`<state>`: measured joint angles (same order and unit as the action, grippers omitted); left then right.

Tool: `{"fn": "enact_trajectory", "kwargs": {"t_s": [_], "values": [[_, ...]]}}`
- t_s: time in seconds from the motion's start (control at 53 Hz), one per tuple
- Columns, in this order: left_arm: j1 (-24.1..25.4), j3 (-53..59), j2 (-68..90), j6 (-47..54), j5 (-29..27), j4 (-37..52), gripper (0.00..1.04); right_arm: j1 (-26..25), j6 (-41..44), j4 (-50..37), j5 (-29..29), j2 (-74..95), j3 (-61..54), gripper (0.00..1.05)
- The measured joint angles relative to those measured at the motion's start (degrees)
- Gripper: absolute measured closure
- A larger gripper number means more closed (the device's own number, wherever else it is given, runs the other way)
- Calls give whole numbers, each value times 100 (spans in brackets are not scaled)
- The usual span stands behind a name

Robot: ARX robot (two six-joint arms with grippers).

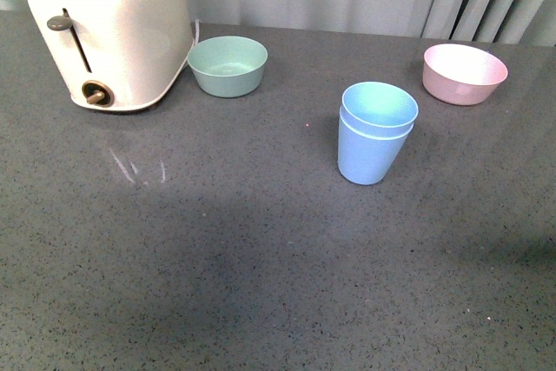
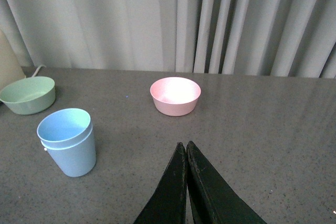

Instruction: Stack blue cups with both arms

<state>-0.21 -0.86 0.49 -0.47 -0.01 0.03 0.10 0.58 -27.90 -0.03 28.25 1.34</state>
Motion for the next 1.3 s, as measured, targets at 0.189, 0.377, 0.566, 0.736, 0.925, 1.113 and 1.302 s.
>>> {"fn": "enact_trajectory", "kwargs": {"t_s": [0.189, 0.377, 0.566, 0.736, 0.925, 1.113, 1.302], "values": [[0, 0, 0, 0, 0, 0, 9, 0, 0, 533, 2, -551, 0, 103], [0, 0, 0, 0, 0, 0, 9, 0, 0, 1045, 2, -1082, -2, 103], [0, 0, 0, 0, 0, 0, 9, 0, 0, 1427, 2, -1475, -2, 103], [0, 0, 0, 0, 0, 0, 9, 0, 0, 1738, 0, -1775, -2, 103], [0, 0, 0, 0, 0, 0, 9, 0, -2, 2767, 2, -2769, 2, 103], [0, 0, 0, 0, 0, 0, 9, 0, 0, 2776, 2, -2789, 2, 103], [0, 0, 0, 0, 0, 0, 9, 0, 0, 2778, 2, -2789, 2, 71]]}}
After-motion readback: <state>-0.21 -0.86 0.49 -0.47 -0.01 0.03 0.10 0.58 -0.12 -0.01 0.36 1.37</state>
